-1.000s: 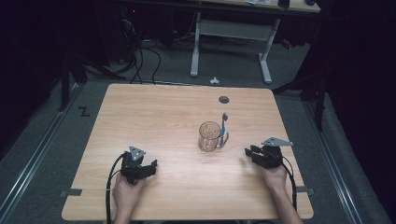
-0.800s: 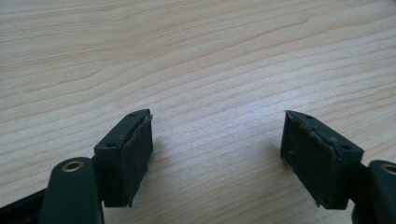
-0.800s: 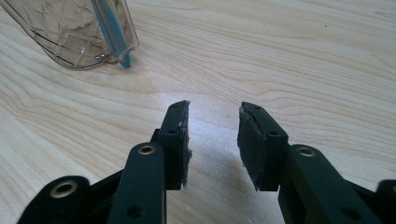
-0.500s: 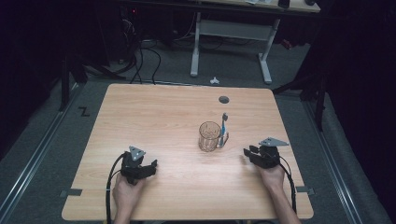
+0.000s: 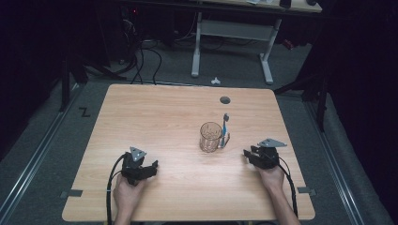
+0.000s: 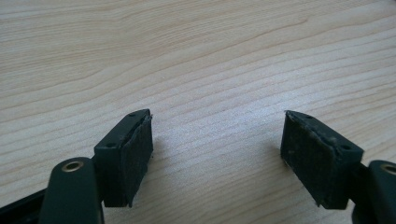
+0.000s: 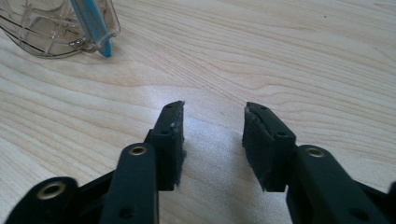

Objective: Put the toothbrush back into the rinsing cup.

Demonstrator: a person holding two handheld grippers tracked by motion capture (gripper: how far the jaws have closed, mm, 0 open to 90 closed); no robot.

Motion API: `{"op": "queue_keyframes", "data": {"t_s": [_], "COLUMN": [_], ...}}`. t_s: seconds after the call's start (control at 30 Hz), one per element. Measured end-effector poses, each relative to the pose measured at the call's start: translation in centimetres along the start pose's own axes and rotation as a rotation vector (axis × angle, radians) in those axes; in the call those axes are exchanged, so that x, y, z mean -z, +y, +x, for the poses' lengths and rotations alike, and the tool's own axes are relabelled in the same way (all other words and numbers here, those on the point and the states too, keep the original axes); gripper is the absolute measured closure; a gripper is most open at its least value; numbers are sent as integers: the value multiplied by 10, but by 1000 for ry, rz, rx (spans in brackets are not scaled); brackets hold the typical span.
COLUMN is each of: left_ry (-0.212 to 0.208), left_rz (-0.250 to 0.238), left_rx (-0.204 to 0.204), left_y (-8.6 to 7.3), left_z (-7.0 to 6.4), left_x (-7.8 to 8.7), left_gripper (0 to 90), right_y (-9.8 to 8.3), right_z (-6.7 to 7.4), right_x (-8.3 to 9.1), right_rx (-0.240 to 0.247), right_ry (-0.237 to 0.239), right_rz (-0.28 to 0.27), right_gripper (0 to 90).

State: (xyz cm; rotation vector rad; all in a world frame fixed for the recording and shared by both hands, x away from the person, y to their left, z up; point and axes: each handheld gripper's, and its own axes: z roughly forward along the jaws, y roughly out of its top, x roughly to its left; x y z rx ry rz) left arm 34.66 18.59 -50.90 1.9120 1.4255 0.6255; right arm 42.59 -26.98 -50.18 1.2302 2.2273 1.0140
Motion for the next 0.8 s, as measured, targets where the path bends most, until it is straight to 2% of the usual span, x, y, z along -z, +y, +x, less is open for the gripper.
{"op": "queue_keyframes", "data": {"t_s": [0.13,0.27,0.8], "left_ry": [0,-1,-2], "left_rz": [0,-1,-1], "left_rx": [1,1,2], "left_y": [0,0,0], "left_z": [0,0,0], "left_x": [0,0,0], "left_gripper": [257,257,259], "right_y": [0,-1,-1], "right_z": [2,2,3], "right_x": [-1,-1,0], "right_rx": [18,1,-9], "right_ry": [-13,-29,-40], "right_rz": [23,30,33], "right_gripper": [471,393,375]}}
